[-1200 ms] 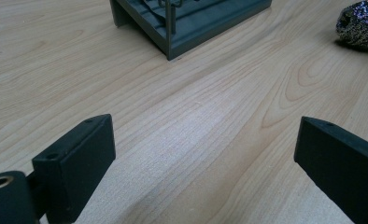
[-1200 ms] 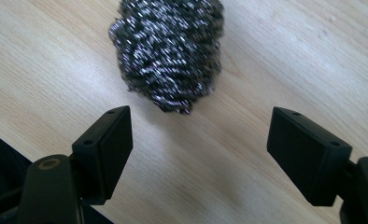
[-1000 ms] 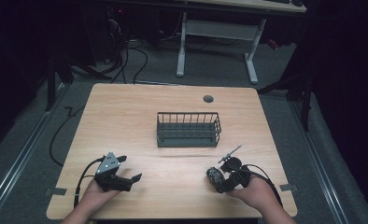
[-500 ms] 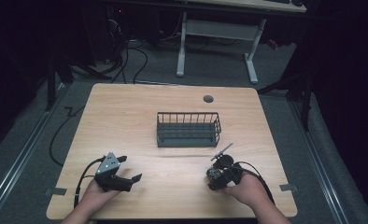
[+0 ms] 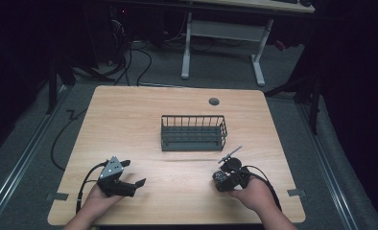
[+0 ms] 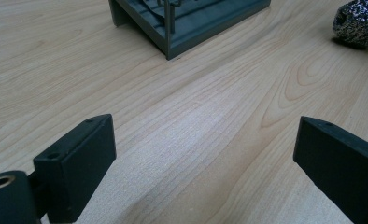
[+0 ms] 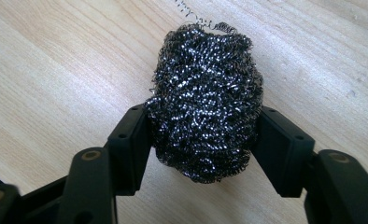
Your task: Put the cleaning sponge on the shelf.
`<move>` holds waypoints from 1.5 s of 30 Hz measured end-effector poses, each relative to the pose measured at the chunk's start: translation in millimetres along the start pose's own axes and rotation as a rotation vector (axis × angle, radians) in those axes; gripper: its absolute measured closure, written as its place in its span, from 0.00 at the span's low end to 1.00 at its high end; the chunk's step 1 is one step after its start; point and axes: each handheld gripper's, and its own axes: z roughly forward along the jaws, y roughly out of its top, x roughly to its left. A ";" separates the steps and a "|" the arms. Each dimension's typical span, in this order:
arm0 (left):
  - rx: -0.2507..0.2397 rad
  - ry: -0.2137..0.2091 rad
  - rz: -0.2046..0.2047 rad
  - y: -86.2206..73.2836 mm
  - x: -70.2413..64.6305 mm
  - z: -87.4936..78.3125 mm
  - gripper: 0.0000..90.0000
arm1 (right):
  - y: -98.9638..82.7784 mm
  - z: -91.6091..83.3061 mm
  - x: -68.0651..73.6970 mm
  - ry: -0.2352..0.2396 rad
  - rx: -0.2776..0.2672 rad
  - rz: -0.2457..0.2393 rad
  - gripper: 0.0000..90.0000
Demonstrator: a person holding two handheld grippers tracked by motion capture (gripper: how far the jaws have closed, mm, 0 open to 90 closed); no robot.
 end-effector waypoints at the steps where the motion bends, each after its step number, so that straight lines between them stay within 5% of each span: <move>1: 0.001 0.000 0.000 0.1 0.1 -0.2 0.07 | 0.2 -0.2 0.2 -0.002 0.000 0.000 0.47; 19: 0.003 -0.002 0.000 0.0 0.3 -0.1 0.08 | 8.0 -17.8 -1.1 -0.028 -0.005 -0.004 0.48; 36: 0.012 0.001 0.004 -0.4 0.4 0.2 0.08 | 31.9 -48.0 -16.6 -0.029 -0.012 -0.015 0.48; 45: -0.003 0.006 -0.001 0.0 0.7 -1.0 0.08 | 48.3 -66.1 -23.9 -0.021 -0.026 0.025 0.48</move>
